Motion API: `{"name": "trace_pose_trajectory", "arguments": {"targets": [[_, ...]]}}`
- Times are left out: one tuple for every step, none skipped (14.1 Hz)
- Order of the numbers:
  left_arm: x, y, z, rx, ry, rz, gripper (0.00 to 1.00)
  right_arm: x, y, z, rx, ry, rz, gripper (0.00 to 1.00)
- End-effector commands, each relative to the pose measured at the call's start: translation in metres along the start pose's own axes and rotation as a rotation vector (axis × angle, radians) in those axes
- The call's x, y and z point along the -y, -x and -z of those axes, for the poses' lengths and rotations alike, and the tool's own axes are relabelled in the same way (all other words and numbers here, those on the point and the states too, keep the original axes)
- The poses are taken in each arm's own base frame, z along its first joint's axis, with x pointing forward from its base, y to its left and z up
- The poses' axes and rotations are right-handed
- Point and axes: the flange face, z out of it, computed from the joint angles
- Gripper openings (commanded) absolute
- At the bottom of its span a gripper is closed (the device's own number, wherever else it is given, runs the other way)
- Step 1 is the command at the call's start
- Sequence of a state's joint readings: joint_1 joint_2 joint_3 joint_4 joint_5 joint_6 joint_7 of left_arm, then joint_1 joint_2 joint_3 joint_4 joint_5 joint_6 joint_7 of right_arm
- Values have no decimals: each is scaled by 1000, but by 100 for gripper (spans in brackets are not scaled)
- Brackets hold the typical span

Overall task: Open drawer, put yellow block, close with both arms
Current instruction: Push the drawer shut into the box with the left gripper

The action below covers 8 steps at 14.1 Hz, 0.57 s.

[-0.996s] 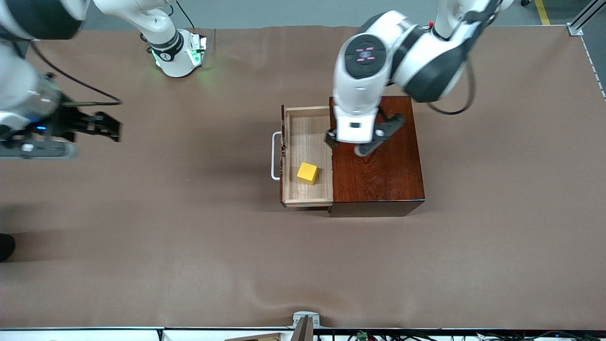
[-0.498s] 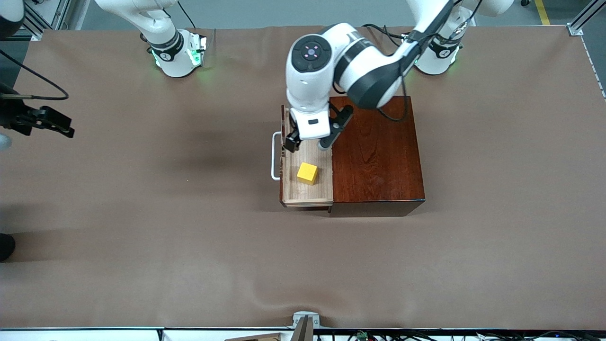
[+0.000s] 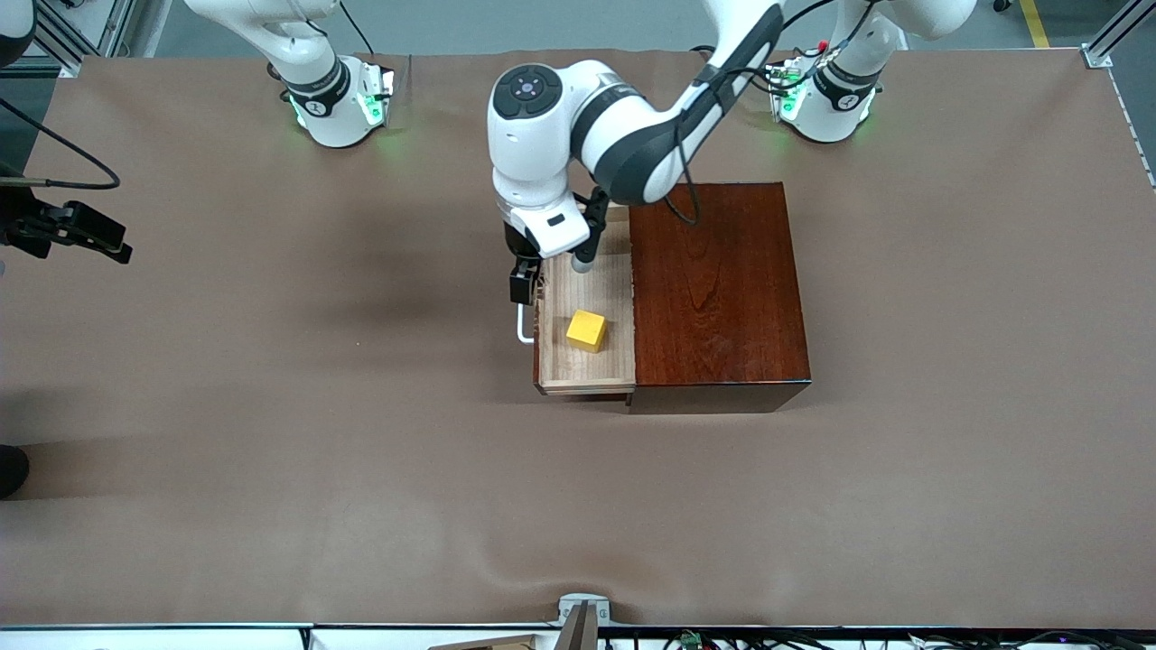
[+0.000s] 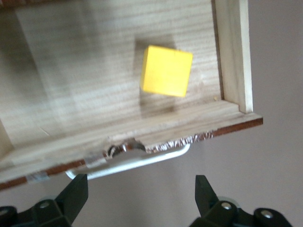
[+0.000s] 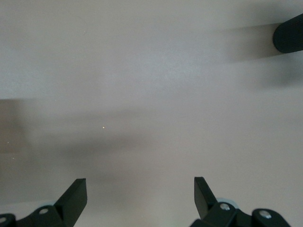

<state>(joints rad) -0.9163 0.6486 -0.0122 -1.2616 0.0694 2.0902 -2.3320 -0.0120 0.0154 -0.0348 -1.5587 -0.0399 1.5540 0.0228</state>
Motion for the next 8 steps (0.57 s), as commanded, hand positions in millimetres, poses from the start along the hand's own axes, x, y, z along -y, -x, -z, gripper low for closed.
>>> {"name": "trace_pose_trajectory", "arguments": {"targets": [[-11, 9, -9, 34, 54, 56, 100, -3, 7, 4, -8, 5, 0, 100], [-11, 11, -11, 44, 61, 64, 100, -3, 8, 3, -2, 1, -1, 100], [-10, 12, -17, 41, 54, 68, 100, -3, 8, 4, -3, -1, -1, 100], [-11, 10, -18, 49, 43, 90, 100, -1, 8, 4, -3, -1, 0, 100], [-11, 10, -21, 63, 22, 112, 100, -1, 8, 5, -3, -1, 0, 100], [-11, 9, -26, 69, 7, 126, 100, 1, 9, 5, 0, -1, -1, 100], [-11, 8, -27, 77, -2, 138, 100, 1, 8, 5, -2, -1, -1, 100], [-11, 7, -33, 78, -14, 161, 100, 1, 8, 5, 0, -1, -1, 100]]}}
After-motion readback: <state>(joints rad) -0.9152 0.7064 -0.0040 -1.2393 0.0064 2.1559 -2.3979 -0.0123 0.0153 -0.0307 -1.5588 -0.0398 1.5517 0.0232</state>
